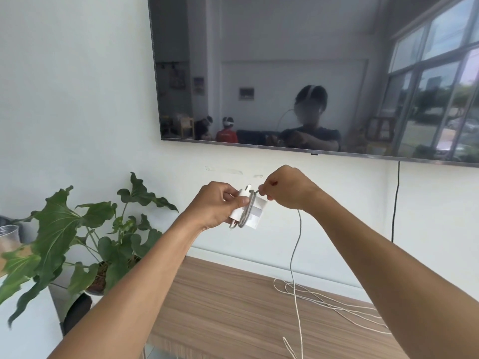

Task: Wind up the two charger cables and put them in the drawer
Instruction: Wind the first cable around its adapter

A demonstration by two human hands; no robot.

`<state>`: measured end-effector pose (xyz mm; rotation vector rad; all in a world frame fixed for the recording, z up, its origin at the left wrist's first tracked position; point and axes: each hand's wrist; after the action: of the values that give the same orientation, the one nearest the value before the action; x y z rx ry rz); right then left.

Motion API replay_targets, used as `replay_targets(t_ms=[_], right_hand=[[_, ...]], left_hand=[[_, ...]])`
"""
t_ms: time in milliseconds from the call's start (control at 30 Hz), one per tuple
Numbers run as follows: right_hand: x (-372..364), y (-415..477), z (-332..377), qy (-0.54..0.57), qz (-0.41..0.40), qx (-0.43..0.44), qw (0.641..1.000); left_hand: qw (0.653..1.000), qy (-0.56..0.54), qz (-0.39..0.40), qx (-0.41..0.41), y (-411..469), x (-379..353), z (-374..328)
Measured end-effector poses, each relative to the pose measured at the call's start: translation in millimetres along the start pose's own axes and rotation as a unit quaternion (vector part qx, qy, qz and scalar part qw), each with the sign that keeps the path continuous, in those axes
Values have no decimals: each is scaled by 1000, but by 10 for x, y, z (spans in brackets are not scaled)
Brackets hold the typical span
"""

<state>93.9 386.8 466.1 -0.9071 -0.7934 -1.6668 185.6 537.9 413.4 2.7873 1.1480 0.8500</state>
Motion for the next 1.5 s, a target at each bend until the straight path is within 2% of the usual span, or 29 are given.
replay_targets(t_ms=[100, 200, 433, 700, 833, 1033, 1167, 1300, 1500], right_hand=[[-88, -31, 81, -40, -49, 31, 997], [-208, -74, 123, -69, -109, 80, 988], [-544, -111, -5, -19, -201, 198, 959], [-807, -186, -84, 73, -239, 235, 939], [-960, -227, -159, 118, -214, 207, 947], [-874, -186, -210, 183, -150, 194, 952], [-718, -127, -305, 152, -89, 186, 967], [-428, -106, -261, 54, -16, 150, 987], [-59, -71, -114, -21, 35, 107, 993]], left_hand=[[999, -4, -49, 7, 30, -67, 22], [990, -113, -79, 5, 63, -87, 16], [965, -235, -113, -3, 67, 47, -83], [946, -304, -110, 14, 32, 102, -98], [936, -336, -103, 10, 10, 159, -132], [940, -340, -19, -11, -53, 126, -163], [959, -280, 33, -28, -112, 197, -177], [981, -175, 71, -49, -167, 273, -182], [992, -79, 93, -40, -225, 299, -148]])
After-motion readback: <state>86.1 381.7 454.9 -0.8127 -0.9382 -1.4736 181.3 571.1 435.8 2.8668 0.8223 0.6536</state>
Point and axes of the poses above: each hand's wrist, its own y-axis towards the middle knuckle, its own x-axis out of the back of the hand, z = x × y, and after that the axes turned 13 degrees about z, right-handed
